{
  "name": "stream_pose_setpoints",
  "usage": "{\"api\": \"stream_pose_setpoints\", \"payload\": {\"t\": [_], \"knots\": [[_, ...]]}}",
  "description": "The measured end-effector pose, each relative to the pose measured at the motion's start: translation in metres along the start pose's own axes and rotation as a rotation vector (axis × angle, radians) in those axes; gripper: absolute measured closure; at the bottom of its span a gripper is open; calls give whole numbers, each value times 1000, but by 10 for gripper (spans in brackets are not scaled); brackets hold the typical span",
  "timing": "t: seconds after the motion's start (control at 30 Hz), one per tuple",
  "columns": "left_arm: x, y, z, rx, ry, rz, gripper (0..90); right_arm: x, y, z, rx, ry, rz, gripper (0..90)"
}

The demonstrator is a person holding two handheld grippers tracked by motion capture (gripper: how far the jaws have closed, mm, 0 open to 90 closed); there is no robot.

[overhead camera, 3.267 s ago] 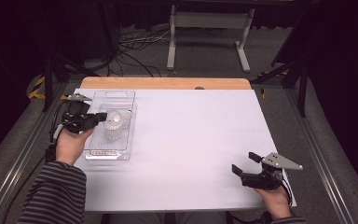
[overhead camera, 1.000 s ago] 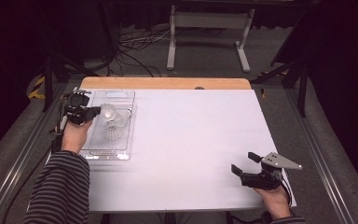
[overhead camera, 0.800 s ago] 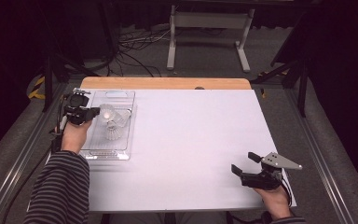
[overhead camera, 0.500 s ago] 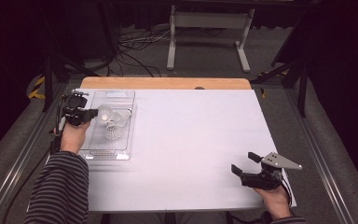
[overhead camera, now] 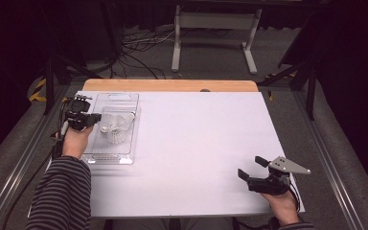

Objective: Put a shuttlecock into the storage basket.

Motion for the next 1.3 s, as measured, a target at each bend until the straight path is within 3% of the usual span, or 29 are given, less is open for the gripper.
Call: {"api": "stream_pose_setpoints", "payload": {"t": [0.47,0.87,1.3], "knots": [[2,9,5,-19,-1,54,557,0,0,0,0,1,-2,115],[0,16,14,-43,-26,64,452,0,0,0,0,1,-2,115],[-4,18,19,-58,-52,69,413,0,0,0,2,-2,-1,115]]}}
Point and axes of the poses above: each handheld gripper's, and its own axes: y roughly backward along the jaws, x roughly out of its top, z roughly to its right, the point moved 3 cm from there along -y, roughly forward along the jaws, and after that the axes turned 3 degrees about -y, right-handed, at the moved point
